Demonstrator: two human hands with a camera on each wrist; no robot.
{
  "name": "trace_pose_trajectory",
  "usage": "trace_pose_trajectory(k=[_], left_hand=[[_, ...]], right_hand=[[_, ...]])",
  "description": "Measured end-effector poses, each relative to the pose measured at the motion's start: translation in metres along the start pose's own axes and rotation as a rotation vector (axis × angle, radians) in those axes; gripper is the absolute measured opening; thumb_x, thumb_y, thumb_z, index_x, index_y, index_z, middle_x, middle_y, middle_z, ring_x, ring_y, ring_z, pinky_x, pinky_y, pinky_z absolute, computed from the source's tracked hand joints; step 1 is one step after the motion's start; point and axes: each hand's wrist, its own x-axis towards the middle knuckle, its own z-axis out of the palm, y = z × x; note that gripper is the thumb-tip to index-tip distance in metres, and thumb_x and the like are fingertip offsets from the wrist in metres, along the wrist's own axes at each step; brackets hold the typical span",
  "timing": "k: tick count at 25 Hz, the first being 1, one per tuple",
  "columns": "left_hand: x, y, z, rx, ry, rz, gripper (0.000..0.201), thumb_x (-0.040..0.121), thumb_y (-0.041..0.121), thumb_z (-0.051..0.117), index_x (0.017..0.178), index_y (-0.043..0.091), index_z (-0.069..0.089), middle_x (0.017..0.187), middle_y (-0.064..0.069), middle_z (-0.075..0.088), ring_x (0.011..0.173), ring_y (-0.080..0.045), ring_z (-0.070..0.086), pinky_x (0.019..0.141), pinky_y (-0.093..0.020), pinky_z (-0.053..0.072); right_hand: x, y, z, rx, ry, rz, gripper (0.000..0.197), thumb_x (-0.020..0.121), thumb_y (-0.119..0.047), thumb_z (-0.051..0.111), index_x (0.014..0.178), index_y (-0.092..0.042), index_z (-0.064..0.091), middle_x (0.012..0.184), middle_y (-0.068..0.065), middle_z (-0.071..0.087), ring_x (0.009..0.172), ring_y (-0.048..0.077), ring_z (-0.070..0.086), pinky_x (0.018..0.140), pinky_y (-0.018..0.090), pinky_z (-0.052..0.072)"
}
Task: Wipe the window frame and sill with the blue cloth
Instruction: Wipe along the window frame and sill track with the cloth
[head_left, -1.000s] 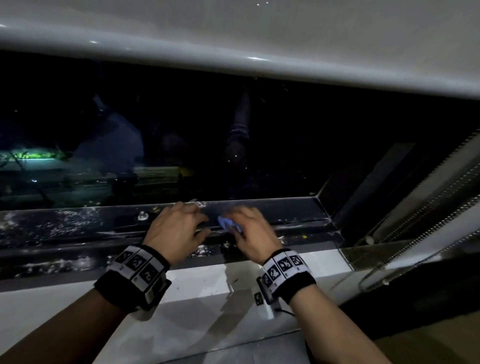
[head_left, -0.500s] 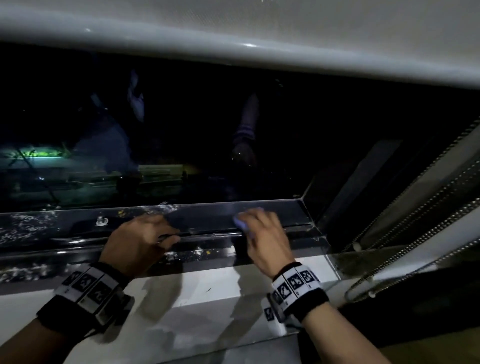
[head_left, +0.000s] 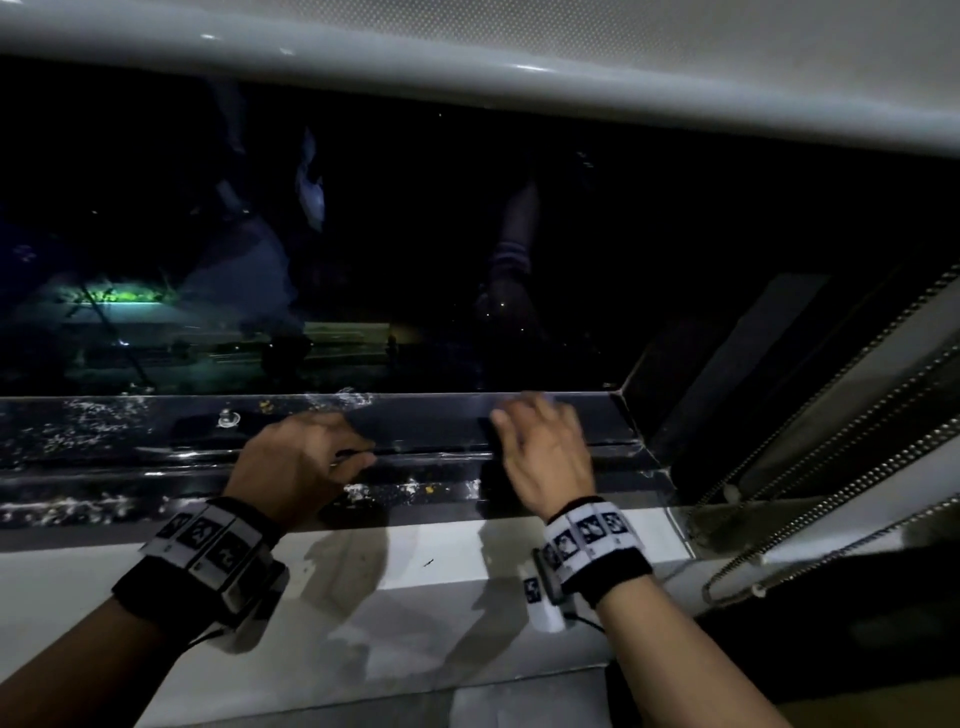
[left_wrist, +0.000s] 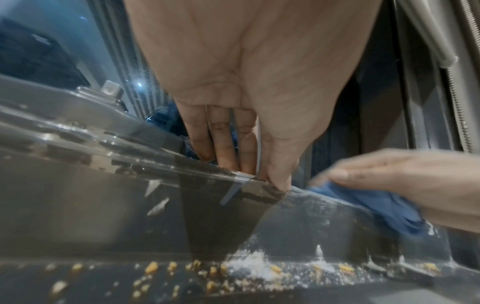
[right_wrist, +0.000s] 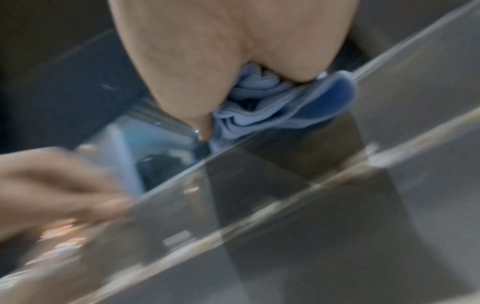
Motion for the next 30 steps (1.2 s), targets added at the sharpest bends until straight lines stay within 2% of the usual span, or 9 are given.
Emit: trace_pose_trajectory(k=[4,8,11,14,16,19,22,25,30], left_hand=[[0.002,0.000,-0.005,0.004,-0.044,0.005,0.037,0.086,0.058,0.048,0.101,0.037,0.074,0.098,0.015,0.068,0.094,-0.014,0.065,0.074,-0.031,0.053],[-0.002,0.007,-0.011,0.022,-0.063,-0.016,0.027,0.094,0.051,0.055,0.111,0.038,0.071,0.107,0.015,0.066,0.101,-0.013,0.062,0.078,-0.030,0.050],[-0.003,0.014,-0.019,0.031,-0.091,-0.022,0.027,0.096,0.047,0.052,0.114,0.037,0.069,0.112,0.013,0.066,0.103,-0.014,0.062,0.081,-0.031,0.049],[0.002,0.031,-0.022,-0.169,-0.012,0.012,0.027,0.097,0.042,0.052,0.117,0.031,0.066,0.112,0.004,0.066,0.101,-0.020,0.063,0.083,-0.033,0.051],[0.010,0.054,-0.017,-0.382,0.022,0.036,0.031,0.100,0.041,0.047,0.125,0.030,0.061,0.112,0.001,0.065,0.103,-0.021,0.062,0.088,-0.035,0.050],[0.027,0.086,-0.007,-0.465,-0.032,0.014,0.041,0.102,0.046,0.036,0.134,0.027,0.055,0.125,-0.005,0.060,0.118,-0.026,0.055,0.102,-0.037,0.041],[0.044,0.116,-0.001,-0.163,-0.139,0.011,0.058,0.100,0.054,0.021,0.138,0.021,0.049,0.131,-0.013,0.056,0.122,-0.035,0.048,0.106,-0.042,0.034],[0.056,0.148,0.009,-0.036,-0.157,-0.081,0.056,0.099,0.059,0.027,0.133,0.020,0.048,0.128,-0.012,0.054,0.118,-0.038,0.044,0.098,-0.047,0.040],[0.050,0.158,0.024,-0.002,-0.124,-0.055,0.032,0.091,0.034,0.051,0.122,0.025,0.053,0.132,-0.001,0.049,0.120,-0.032,0.040,0.092,-0.044,0.041]], right_hand=[[-0.009,-0.029,0.006,0.193,-0.053,-0.269,0.029,0.097,-0.047,0.046,0.113,-0.035,0.068,0.119,-0.019,0.065,0.109,0.014,0.056,0.094,0.035,0.043],[0.010,0.047,-0.021,-0.067,0.060,0.112,0.035,0.098,-0.046,0.041,0.113,-0.030,0.068,0.118,-0.006,0.066,0.103,0.031,0.060,0.085,0.041,0.049],[0.011,0.007,-0.008,-0.159,-0.019,0.140,0.051,0.096,-0.046,0.022,0.120,-0.024,0.061,0.124,0.005,0.061,0.110,0.034,0.054,0.091,0.042,0.046],[-0.002,-0.056,0.004,0.234,-0.236,0.061,0.064,0.090,-0.050,0.016,0.140,-0.027,0.049,0.151,-0.003,0.043,0.140,0.021,0.033,0.116,0.038,0.026],[0.003,-0.065,-0.009,0.553,-0.303,0.133,0.053,0.092,-0.032,0.032,0.143,-0.025,0.046,0.149,-0.002,0.046,0.138,0.016,0.039,0.115,0.030,0.028],[0.006,-0.049,-0.018,0.915,-0.192,0.216,0.057,0.087,-0.005,0.056,0.140,-0.022,0.040,0.139,0.004,0.054,0.121,0.014,0.054,0.106,0.028,0.041],[0.001,-0.017,-0.016,1.198,0.088,0.469,0.049,0.083,0.001,0.062,0.119,-0.029,0.048,0.118,0.004,0.063,0.108,0.022,0.063,0.101,0.047,0.049],[-0.005,0.014,-0.033,0.838,0.299,0.520,0.040,0.079,0.002,0.053,0.107,-0.027,0.051,0.098,-0.002,0.067,0.098,0.020,0.064,0.097,0.044,0.049],[-0.009,0.027,-0.036,0.291,-0.012,0.218,0.038,0.085,-0.006,0.053,0.122,-0.017,0.055,0.118,0.003,0.062,0.113,0.022,0.055,0.095,0.027,0.040]])
